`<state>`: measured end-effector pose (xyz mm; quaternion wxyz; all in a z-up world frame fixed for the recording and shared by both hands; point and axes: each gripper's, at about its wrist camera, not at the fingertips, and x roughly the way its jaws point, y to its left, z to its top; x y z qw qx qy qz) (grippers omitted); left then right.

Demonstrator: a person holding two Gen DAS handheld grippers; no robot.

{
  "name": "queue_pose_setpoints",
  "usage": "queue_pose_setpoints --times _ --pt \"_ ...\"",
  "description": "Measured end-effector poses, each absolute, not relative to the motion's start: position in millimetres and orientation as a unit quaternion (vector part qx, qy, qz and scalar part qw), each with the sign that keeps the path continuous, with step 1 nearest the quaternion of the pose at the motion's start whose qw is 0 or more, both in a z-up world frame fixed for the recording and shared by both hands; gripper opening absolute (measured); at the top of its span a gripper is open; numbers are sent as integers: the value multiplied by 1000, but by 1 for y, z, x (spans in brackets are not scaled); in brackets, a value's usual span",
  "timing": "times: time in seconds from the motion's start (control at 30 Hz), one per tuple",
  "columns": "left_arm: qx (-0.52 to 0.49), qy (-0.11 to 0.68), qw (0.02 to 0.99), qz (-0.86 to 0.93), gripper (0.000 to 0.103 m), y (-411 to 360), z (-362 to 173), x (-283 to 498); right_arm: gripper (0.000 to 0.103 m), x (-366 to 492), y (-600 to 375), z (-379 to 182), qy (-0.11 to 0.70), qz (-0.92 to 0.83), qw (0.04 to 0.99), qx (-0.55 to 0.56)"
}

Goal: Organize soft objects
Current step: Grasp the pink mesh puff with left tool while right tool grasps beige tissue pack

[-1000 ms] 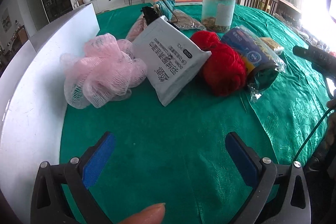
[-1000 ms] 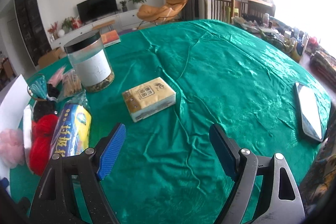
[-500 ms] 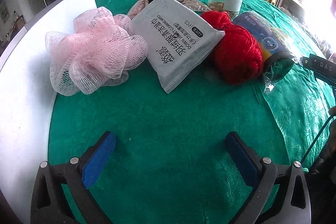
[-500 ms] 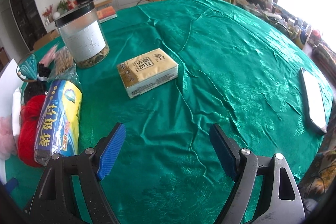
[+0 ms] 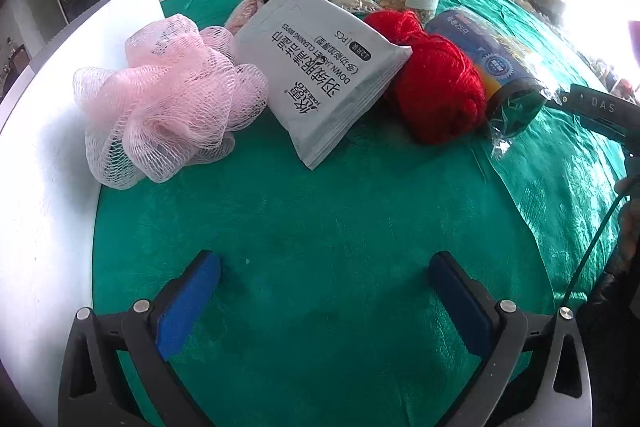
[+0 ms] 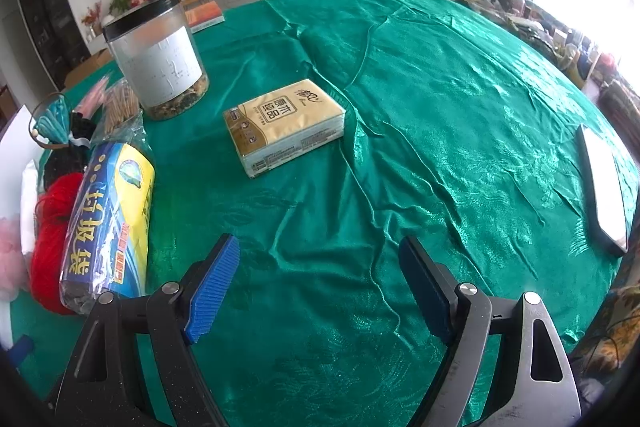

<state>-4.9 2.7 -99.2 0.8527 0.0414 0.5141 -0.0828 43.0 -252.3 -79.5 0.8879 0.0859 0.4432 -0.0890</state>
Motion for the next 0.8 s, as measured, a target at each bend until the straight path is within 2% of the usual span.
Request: queue_pose_setpoints --times 0.1,0.37,0.63,0.77,0.8 --pt "13 525 847 -88 103 15 -88 -8 84 43 -252 -79 443 -88 888 88" --pt "15 437 898 -54 103 43 -16 14 84 41 -252 -78 439 -79 890 96" --pt "51 457 888 15 103 42 -48 66 84 36 -261 -73 421 -76 895 130" --pt "-5 474 880 34 103 64 -64 75 84 34 -263 -70 409 -71 899 140" --pt "-19 477 878 34 100 69 -67 77 84 33 -264 -68 406 -68 900 143"
